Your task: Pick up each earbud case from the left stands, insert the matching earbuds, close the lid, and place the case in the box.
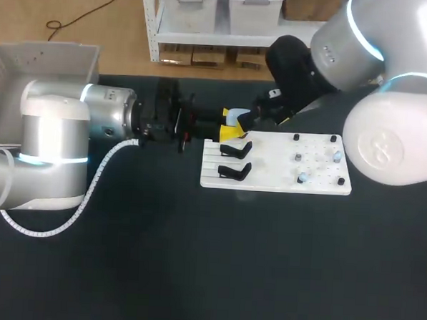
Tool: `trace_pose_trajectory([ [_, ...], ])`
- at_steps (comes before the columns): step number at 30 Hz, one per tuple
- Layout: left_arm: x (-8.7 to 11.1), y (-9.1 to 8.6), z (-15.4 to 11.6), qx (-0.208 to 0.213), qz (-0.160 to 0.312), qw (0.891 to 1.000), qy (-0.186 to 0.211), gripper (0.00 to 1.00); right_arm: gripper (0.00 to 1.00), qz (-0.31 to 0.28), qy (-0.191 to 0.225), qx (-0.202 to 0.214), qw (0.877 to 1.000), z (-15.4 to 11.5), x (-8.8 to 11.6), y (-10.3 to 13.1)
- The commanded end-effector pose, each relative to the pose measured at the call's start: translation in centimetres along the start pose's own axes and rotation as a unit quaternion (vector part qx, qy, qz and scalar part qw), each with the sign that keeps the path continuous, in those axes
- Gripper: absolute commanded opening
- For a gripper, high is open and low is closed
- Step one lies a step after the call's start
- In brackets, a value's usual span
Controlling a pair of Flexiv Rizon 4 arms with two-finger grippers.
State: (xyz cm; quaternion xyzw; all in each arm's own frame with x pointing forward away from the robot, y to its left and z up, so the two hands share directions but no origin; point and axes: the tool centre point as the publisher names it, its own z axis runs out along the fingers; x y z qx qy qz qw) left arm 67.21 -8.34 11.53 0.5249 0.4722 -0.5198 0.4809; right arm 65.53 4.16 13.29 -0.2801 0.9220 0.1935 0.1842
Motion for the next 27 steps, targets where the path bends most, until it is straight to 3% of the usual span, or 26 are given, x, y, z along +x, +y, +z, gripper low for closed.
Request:
trace_pose_trajectory([
  [1, 0.1, 0.1, 0.0, 0.001, 0.000, 1.000, 0.000, 0.00, 1.00, 0.003, 0.003, 0.002, 1.000, 0.3, -0.3, -0.3],
  [27, 0.1, 0.1, 0.0, 0.001, 0.000, 1.000, 0.000, 0.00, 1.00, 0.010, 0.007, 0.034, 0.999, 0.3, -1.3, -1.5],
])
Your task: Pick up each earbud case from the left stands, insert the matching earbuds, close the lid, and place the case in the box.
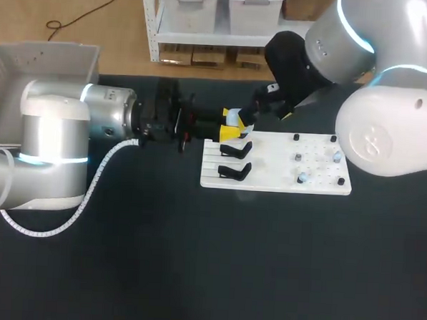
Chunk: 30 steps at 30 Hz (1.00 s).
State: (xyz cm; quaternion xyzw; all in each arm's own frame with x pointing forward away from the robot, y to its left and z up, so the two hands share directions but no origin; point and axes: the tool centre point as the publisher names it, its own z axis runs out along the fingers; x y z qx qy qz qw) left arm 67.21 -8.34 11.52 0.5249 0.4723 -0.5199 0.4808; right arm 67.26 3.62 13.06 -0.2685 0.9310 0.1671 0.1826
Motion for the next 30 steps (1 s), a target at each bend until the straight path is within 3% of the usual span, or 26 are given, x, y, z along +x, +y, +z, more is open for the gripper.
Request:
trace_pose_trajectory([
  [1, 0.1, 0.1, 0.0, 0.001, 0.000, 1.000, -0.001, 0.00, 1.00, 0.002, -0.003, 0.008, 1.000, -0.1, -0.4, -0.1],
  [16, 0.1, 0.1, 0.0, 0.001, 0.000, 1.000, -0.001, 0.00, 1.00, -0.006, -0.050, 0.034, 0.998, -3.3, -2.1, -1.3],
  [22, 0.1, 0.1, 0.0, 0.001, 0.000, 1.000, -0.001, 0.00, 1.00, -0.029, -0.053, 0.073, 0.995, -5.5, -0.8, -3.4],
  [30, 0.1, 0.1, 0.0, 0.001, 0.000, 1.000, -0.001, 0.00, 1.00, 0.007, 0.006, 0.125, 0.992, -6.9, 2.1, -7.7],
])
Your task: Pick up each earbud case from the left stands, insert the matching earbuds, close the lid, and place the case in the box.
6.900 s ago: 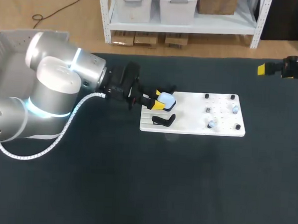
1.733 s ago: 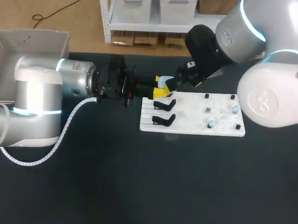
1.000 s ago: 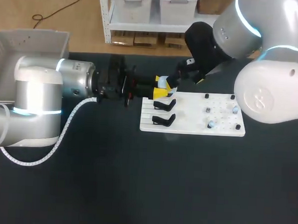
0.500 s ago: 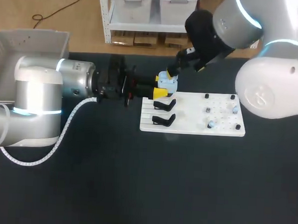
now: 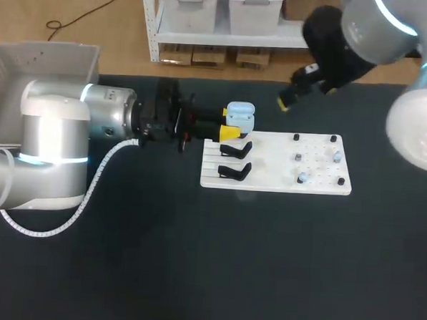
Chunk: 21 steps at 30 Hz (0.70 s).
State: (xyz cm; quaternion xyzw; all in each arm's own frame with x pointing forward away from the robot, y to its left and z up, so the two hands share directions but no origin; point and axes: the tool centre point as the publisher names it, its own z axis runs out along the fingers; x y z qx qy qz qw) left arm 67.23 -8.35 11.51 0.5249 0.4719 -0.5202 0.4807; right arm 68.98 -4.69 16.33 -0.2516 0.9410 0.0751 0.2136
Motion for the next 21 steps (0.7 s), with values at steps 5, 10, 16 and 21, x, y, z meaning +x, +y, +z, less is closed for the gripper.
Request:
trace_pose_trajectory([
  [5, 0.0, 0.0, 0.0, 0.000, 0.000, 1.000, 0.000, 0.00, 1.00, 0.024, 0.072, 0.068, 0.995, 0.3, 3.4, -3.0],
  [10, 0.0, 0.0, 0.0, 0.000, 0.000, 1.000, 0.000, 0.00, 1.00, 0.040, 0.131, 0.103, 0.985, 2.0, 5.3, -4.7],
  [16, 0.0, 0.0, 0.0, 0.000, 0.000, 1.000, 0.000, 0.00, 1.00, 0.052, 0.174, 0.102, 0.978, 3.9, 6.9, -5.7],
  [21, 0.0, 0.0, 0.0, 0.000, 0.000, 1.000, 0.000, 0.00, 0.98, 0.056, 0.202, 0.098, 0.973, 5.3, 7.9, -6.0],
])
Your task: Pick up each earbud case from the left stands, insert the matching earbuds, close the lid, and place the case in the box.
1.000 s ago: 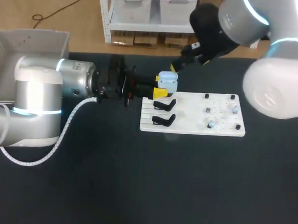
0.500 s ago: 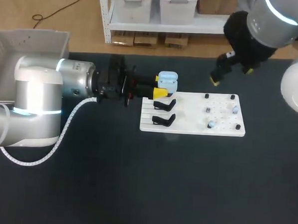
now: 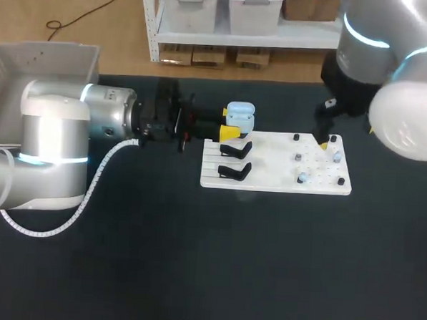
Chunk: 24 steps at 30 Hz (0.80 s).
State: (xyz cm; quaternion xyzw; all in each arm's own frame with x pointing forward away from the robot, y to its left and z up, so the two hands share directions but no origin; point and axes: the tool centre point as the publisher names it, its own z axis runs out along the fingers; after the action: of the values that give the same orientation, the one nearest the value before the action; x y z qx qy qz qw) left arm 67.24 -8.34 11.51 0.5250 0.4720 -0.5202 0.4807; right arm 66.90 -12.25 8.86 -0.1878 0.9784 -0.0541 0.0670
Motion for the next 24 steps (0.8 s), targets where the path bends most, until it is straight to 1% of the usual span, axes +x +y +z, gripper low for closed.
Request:
trace_pose_trajectory([
  [1, 0.0, 0.0, 0.0, 0.000, 0.000, 1.000, 0.000, 0.00, 0.93, 0.001, 0.034, -0.002, 0.999, 1.4, -0.7, 0.0],
  [3, 0.0, 0.0, 0.0, 0.000, 0.000, 1.000, 0.000, 0.00, 0.89, 0.003, 0.043, 0.000, 0.999, 1.9, -0.6, 0.0],
  [5, 0.0, 0.0, 0.0, 0.000, 0.000, 1.000, 0.000, 0.00, 0.81, 0.008, 0.053, 0.003, 0.999, 2.6, -0.4, 0.1],
  [7, 0.0, 0.0, 0.0, 0.000, 0.000, 1.000, 0.000, 0.00, 0.79, 0.010, 0.060, 0.005, 0.998, 3.0, -0.3, 0.2],
  [8, 0.0, 0.0, 0.0, 0.000, 0.000, 1.000, 0.000, 0.00, 0.75, 0.013, 0.064, 0.006, 0.998, 3.3, -0.2, 0.3],
  [10, 0.0, 0.0, 0.0, 0.000, 0.000, 1.000, 0.000, 0.00, 0.70, 0.015, 0.068, 0.009, 0.998, 3.6, -0.2, 0.4],
  [11, 0.0, 0.0, 0.0, 0.000, 0.000, 1.000, 0.000, 0.00, 0.64, 0.017, 0.071, 0.010, 0.997, 3.8, -0.2, 0.5],
  [15, 0.0, 0.0, 0.0, 0.000, 0.000, 1.000, 0.000, 0.00, 0.51, 0.022, 0.077, 0.021, 0.997, 4.2, -0.1, 0.7],
  [19, 0.0, 0.0, 0.0, 0.000, 0.000, 1.000, 0.000, 0.00, 0.49, 0.027, 0.077, 0.031, 0.996, 4.6, -0.1, 0.6],
  [21, 0.0, 0.0, 0.0, 0.000, 0.000, 1.000, 0.000, 0.00, 0.46, 0.030, 0.077, 0.041, 0.996, 4.9, -0.1, 0.7],
  [24, 0.0, 0.0, 0.0, 0.000, 0.000, 1.000, 0.000, 0.00, 0.47, 0.036, 0.079, 0.048, 0.995, 5.3, 0.0, 0.5],
])
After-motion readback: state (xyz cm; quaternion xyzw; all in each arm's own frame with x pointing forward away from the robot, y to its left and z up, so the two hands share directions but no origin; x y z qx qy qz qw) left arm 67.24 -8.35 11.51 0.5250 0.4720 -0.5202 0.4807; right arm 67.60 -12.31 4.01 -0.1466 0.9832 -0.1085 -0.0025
